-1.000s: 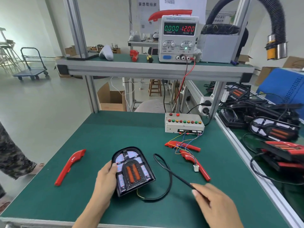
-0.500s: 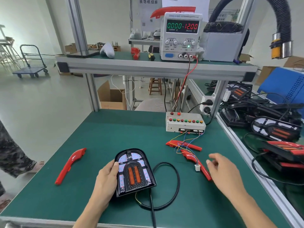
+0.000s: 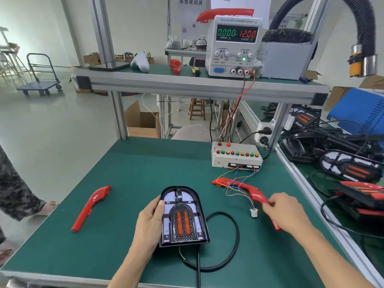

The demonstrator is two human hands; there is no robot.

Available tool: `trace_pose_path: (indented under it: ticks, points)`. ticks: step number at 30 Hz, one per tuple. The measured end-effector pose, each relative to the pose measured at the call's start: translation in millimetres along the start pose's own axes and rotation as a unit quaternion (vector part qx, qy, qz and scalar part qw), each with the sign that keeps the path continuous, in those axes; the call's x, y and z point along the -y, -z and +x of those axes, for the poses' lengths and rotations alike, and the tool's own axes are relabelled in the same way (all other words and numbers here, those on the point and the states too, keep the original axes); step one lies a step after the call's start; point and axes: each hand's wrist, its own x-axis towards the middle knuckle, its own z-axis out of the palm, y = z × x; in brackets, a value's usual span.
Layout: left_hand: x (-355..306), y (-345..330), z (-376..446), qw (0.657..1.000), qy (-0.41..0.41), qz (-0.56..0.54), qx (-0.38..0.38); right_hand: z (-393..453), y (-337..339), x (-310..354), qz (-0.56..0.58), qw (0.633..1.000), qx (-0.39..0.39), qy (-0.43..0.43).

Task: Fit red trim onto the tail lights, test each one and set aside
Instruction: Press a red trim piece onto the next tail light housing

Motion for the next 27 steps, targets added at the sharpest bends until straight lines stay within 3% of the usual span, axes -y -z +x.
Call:
trace_pose_path:
  ticks: [3,6,9,11,18,27]
  points:
    - [4,-6,4,1.0,0.001,-0.002,-0.006,-20,20,-18,0.043,0.992,-0.109,-0.048]
    - [9,-7,7,1.0,-0.002,0.011,-0.015,-59,33,-2,0.174,0.962,-0.211,-0.015]
    - [12,-6,6,1.0,-0.008,0.002,-0.022,-97,19,51,0.312,0.942,-0.086,0.093]
    - [12,-6,2,1.0,-0.013,-0.007,-0.026,-108,-3,84,0.303,0.941,-0.035,0.145]
    - [11,-4,-6,0.998,-0.048,-0.023,-0.028,-94,-45,140,0.131,0.976,-0.036,0.173]
    - [14,-6,-6,0.997,-0.067,-0.017,-0.035,-88,-43,139,0.073,0.98,-0.062,0.175]
